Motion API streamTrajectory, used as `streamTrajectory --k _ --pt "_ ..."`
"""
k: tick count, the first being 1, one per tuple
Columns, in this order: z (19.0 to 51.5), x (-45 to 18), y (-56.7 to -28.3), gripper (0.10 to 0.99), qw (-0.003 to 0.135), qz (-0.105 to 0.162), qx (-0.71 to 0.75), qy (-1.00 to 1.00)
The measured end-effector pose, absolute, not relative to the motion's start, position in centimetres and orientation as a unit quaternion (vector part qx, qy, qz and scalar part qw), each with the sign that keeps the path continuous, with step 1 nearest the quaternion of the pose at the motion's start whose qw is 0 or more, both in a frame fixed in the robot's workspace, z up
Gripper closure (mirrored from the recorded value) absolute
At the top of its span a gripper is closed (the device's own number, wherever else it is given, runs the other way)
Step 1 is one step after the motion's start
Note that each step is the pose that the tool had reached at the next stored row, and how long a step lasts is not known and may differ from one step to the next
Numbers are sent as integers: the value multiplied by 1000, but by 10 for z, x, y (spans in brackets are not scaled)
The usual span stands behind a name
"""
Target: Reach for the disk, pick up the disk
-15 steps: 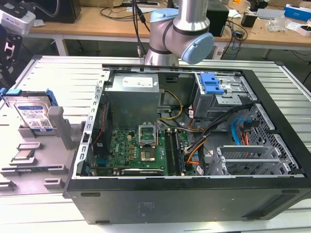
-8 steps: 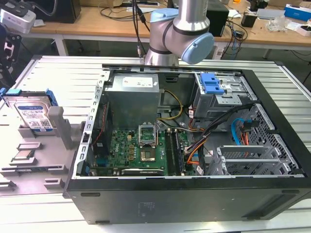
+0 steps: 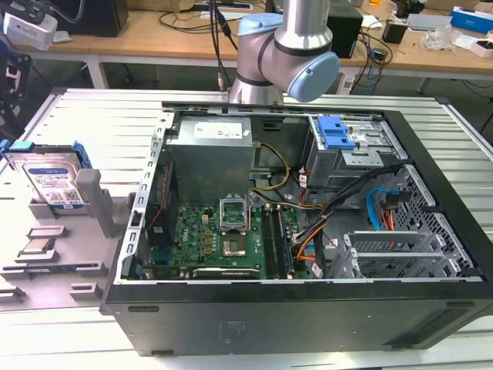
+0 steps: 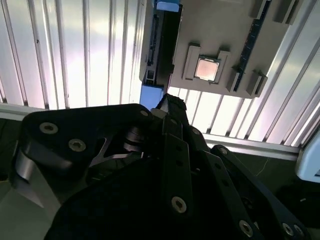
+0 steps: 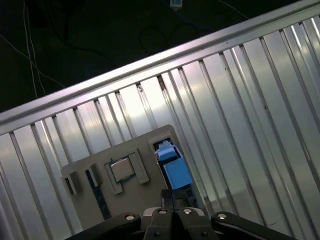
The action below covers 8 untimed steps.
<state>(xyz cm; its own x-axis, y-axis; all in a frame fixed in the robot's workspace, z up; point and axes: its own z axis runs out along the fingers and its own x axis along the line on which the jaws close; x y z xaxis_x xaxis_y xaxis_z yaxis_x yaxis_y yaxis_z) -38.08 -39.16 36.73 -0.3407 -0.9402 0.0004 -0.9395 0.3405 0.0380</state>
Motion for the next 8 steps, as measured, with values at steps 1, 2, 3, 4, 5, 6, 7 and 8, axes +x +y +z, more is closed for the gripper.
streamTrajectory --k 1,2,3,4,5,6,7,8 --pt "367 -381 -392 980 11 -15 581 -814" --pt "367 -381 -392 980 11 -15 584 -811" --pt "367 -381 -392 980 11 -15 588 -809" --pt "367 -381 -392 980 11 -15 592 -806" --pt "367 -381 -392 980 12 -15 599 -801" --pt "367 -381 -392 980 12 -15 605 -796" --pt "367 -381 -392 980 12 -15 613 -790" --pt "367 -381 -392 980 12 -15 618 -786"
